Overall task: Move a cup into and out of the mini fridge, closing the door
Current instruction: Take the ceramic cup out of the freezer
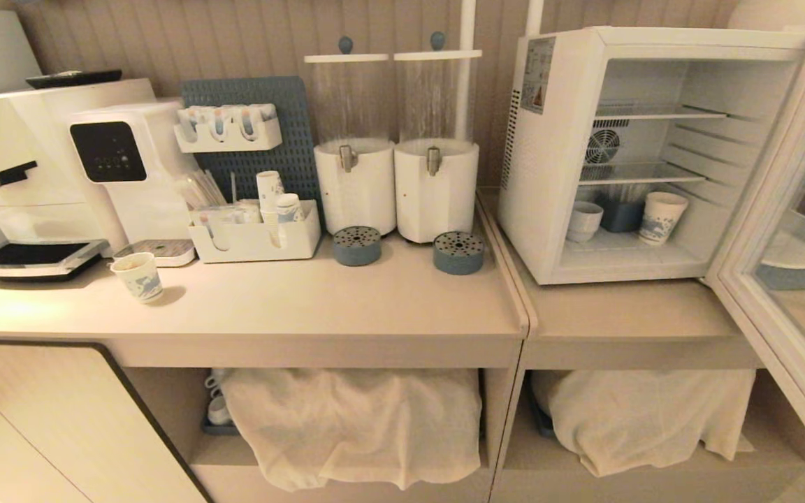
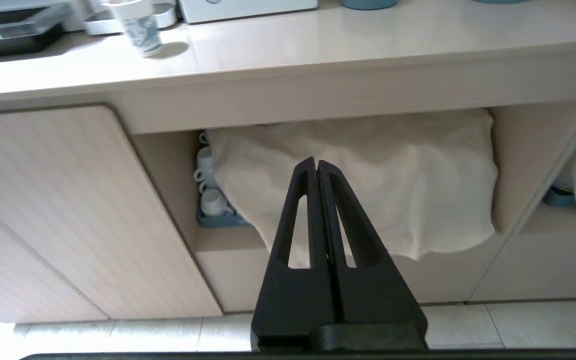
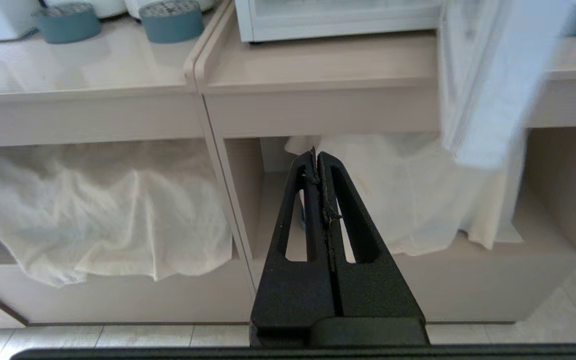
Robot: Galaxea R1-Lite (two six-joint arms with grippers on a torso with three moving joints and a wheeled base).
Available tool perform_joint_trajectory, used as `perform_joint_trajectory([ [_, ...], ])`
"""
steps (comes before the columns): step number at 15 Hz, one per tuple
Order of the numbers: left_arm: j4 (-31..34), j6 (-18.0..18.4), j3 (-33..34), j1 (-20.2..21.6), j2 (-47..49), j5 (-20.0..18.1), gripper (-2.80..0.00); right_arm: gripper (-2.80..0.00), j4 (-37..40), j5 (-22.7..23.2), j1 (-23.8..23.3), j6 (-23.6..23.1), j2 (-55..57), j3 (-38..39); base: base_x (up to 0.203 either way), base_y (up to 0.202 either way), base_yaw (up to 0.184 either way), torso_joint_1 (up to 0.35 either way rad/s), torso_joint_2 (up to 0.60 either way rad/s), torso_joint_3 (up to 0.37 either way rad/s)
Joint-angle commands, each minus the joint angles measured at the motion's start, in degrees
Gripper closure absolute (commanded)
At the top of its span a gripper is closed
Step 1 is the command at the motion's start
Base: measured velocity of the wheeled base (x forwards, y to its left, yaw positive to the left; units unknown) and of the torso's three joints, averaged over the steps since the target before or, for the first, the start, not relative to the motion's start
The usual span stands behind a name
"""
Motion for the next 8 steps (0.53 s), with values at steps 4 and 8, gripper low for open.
perform_joint_trajectory([
  [4,0.0,0.0,0.0,0.0,0.1,0.0,0.00,0.00,0.0,0.0,-0.1,0.0,0.0,0.0,0.191,0.000,-0.002,0.002,0.01,0.001],
  [8,0.0,-0.1,0.0,0.0,0.1,0.1,0.00,0.00,0.0,0.0,-0.1,0.0,0.0,0.0,0.186,0.000,-0.002,0.003,0.00,0.004],
])
